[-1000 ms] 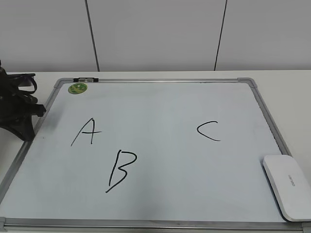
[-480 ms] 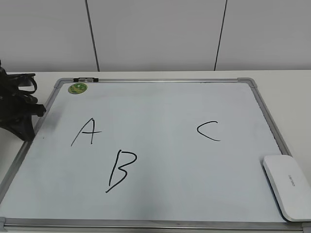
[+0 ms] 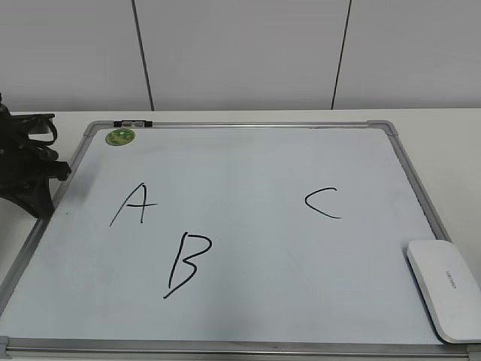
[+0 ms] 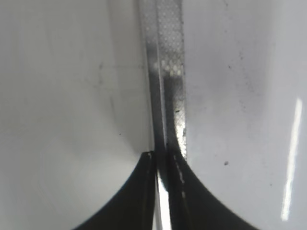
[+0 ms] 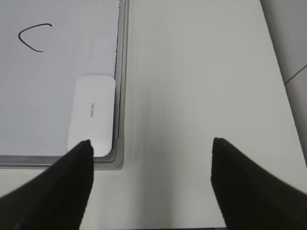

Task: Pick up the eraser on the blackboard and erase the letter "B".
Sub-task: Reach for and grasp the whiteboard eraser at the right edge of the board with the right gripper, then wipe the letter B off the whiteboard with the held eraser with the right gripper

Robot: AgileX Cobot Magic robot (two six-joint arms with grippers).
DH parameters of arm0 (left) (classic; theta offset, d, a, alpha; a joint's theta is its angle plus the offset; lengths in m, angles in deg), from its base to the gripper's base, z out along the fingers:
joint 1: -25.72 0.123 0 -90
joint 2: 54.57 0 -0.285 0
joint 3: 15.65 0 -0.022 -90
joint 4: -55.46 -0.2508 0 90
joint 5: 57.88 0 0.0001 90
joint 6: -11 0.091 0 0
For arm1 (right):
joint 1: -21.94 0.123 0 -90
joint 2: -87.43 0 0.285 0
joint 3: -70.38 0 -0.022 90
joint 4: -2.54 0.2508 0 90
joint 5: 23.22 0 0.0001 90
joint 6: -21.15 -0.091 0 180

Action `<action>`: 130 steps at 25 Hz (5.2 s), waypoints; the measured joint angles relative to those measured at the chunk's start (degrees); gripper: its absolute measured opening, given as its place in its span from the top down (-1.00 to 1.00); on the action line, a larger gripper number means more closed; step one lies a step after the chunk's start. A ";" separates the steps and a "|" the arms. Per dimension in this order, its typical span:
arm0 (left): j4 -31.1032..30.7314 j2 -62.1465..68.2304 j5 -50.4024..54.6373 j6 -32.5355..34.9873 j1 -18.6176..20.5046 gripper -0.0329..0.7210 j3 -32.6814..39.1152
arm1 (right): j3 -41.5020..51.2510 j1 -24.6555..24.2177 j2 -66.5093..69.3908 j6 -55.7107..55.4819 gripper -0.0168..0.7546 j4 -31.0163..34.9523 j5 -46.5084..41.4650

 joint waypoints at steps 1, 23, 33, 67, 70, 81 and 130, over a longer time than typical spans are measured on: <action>0.00 0.00 0.00 0.00 0.00 0.87 0.00 | -1.15 0.00 3.53 0.00 -0.56 0.14 0.51; 0.81 0.00 0.00 0.00 0.10 0.87 0.00 | -8.02 9.52 45.95 -4.09 -0.56 6.38 6.30; 0.87 0.00 0.00 0.00 0.10 0.87 0.00 | -8.04 12.12 59.50 -10.64 -0.64 5.11 10.35; 1.00 0.00 0.00 0.00 0.10 0.87 0.00 | -8.58 12.12 75.67 -16.22 -0.56 1.75 19.76; 1.00 0.00 -0.10 0.00 0.10 0.87 0.00 | -8.58 12.12 75.77 -16.22 -0.48 1.75 19.76; 1.08 0.00 -0.21 0.00 0.10 0.87 0.00 | -8.58 12.12 71.20 -15.75 -0.47 1.75 19.85; 1.36 0.00 -0.42 0.00 0.10 0.87 0.00 | -62.56 42.57 104.91 -5.21 -0.47 5.61 -0.22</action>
